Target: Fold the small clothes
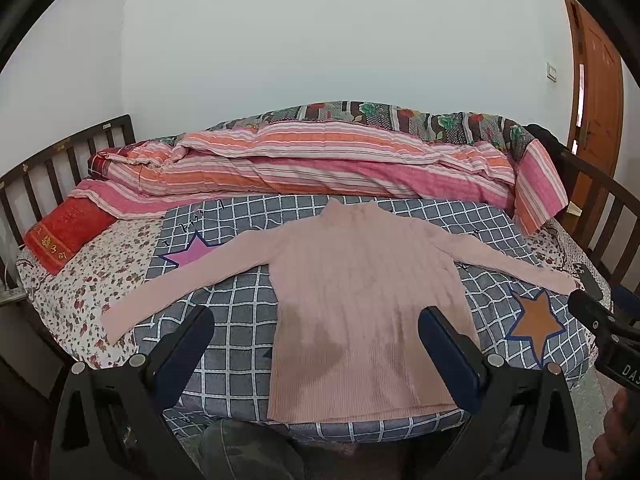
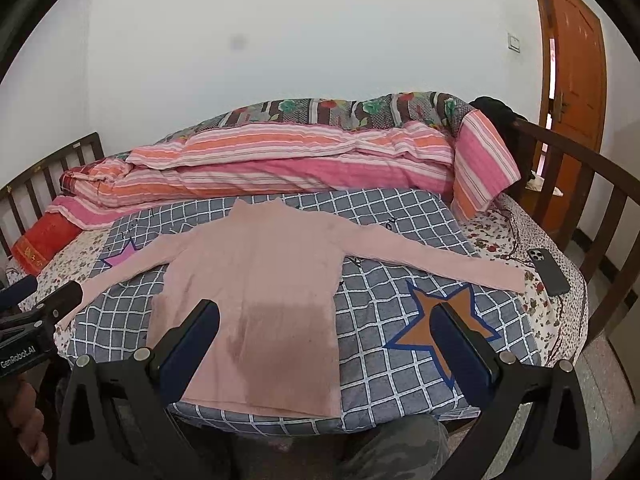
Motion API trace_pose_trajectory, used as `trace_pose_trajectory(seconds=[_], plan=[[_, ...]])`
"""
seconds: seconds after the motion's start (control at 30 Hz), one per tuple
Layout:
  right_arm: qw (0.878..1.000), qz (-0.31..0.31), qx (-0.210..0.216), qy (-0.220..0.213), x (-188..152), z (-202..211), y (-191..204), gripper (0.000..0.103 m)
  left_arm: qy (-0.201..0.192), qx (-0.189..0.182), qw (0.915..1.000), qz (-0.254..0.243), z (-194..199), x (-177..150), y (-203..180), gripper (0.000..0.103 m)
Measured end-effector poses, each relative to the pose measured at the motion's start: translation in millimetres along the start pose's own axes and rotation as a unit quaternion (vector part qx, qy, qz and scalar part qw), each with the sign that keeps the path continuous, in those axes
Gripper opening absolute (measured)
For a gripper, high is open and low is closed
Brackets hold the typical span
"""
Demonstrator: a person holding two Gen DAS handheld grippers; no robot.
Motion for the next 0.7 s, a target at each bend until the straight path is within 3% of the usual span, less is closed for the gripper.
trace_pose_trajectory(seconds=[0.7], plan=[[1.0,0.008,0.004,0.001,0.0,-0.7,9.5,0.103,0.0,0.0,1.0,0.001,-0.5,1.2,5.3,0.103]])
Point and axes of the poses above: each gripper's, at about its wrist camera, not at the fingertips, and z roughly against the way its jaws point, y to its left, x to its top, the point moved 1 cm from there along -z, roughly the way its jaws point, and after that the axes turned 11 degrees about y, right-handed, at the moved point
